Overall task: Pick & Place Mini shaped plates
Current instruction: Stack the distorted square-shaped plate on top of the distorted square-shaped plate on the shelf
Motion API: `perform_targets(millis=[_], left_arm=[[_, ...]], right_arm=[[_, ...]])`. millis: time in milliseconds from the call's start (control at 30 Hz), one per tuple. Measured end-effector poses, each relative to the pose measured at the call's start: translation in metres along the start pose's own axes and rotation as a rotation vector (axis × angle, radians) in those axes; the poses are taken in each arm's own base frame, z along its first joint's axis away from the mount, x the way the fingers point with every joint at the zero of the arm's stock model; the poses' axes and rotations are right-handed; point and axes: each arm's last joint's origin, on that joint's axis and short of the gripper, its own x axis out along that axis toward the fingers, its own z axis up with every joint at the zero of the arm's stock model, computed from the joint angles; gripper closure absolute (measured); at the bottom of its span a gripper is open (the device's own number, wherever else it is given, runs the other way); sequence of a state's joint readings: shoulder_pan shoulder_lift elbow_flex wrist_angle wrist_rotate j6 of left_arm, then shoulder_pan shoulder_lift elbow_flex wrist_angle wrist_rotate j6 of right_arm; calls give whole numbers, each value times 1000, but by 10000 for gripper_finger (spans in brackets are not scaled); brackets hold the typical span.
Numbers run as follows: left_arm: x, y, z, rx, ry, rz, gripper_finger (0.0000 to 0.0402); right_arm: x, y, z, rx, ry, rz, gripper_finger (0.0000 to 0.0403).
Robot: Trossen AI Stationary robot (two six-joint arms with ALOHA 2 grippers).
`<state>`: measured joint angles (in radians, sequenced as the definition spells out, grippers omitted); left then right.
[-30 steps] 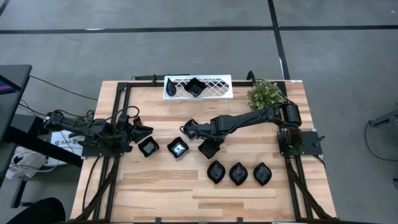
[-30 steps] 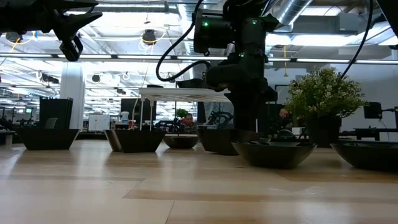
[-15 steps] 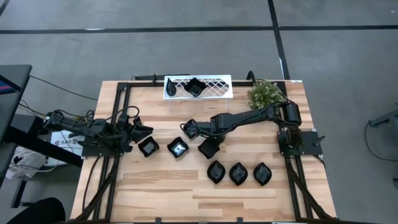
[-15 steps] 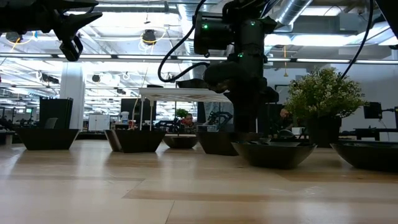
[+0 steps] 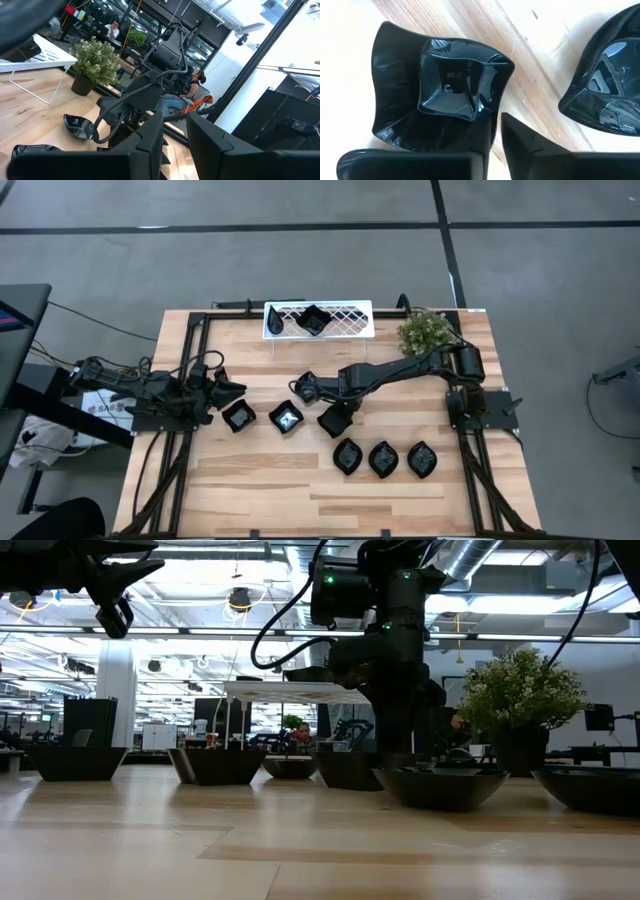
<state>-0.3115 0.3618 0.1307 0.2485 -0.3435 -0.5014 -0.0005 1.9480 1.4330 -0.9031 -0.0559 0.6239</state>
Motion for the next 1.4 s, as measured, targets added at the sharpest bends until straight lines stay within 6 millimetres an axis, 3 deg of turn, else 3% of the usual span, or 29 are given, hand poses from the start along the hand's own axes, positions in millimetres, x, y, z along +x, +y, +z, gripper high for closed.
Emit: perform_targets(millis=[267, 1233, 1400], left_arm=[[0, 0, 0, 0, 1, 0, 314], [0, 0, 0, 32, -4, -2, 314], [0, 0, 1, 31, -6, -4, 314]], right_arm=[[0, 0, 0, -21, -1, -1, 317], [1, 2, 3, -60, -37, -2, 316], [2, 6, -5, -90, -6, -29, 316]])
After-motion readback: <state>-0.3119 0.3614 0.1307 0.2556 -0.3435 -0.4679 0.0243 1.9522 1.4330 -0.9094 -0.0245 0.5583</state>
